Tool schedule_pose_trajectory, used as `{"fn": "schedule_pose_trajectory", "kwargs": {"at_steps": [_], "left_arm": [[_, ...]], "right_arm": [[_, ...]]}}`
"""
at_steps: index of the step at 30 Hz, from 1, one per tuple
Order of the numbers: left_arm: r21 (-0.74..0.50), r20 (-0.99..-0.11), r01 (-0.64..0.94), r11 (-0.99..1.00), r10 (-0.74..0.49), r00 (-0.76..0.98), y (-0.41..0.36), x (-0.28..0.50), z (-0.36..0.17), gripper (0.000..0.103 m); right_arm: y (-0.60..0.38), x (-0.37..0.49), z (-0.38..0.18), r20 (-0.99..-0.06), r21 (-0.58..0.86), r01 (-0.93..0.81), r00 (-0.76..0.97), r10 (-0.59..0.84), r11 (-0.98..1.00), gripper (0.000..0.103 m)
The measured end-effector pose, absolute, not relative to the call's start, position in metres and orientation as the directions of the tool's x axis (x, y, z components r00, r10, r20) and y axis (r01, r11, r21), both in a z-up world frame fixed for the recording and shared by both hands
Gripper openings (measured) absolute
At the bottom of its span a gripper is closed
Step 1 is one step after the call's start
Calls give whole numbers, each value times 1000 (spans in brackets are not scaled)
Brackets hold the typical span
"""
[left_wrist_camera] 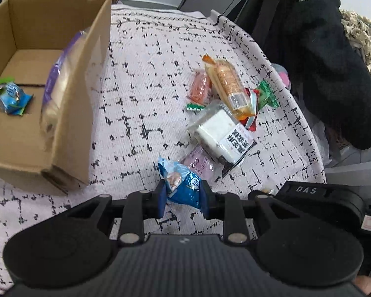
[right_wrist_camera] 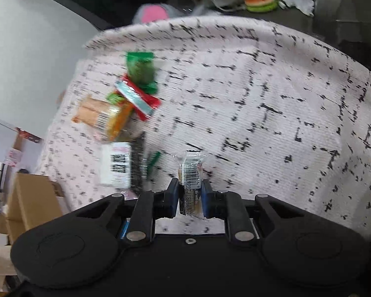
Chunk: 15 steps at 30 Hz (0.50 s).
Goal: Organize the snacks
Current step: 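Grasp the blue snack bag with the left tool while the right tool grasps the clear stick packet, then carry both packets into the cardboard box and open both tools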
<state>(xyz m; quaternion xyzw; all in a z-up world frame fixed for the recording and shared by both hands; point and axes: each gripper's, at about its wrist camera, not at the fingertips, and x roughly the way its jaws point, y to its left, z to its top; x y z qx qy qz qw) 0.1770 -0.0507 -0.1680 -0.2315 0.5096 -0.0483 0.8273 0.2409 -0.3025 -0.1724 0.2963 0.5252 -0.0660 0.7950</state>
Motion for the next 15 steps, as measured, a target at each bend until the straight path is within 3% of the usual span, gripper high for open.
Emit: {"fn": "schedule_pose_trajectory", "kwargs": {"at_steps": [15], "left_arm": [[-396, -793, -156, 905, -251, 556, -28, 173, -123, 26]], "right_arm": [[-285, 240, -134, -722, 578, 212, 583, 373, 788, 18]]}}
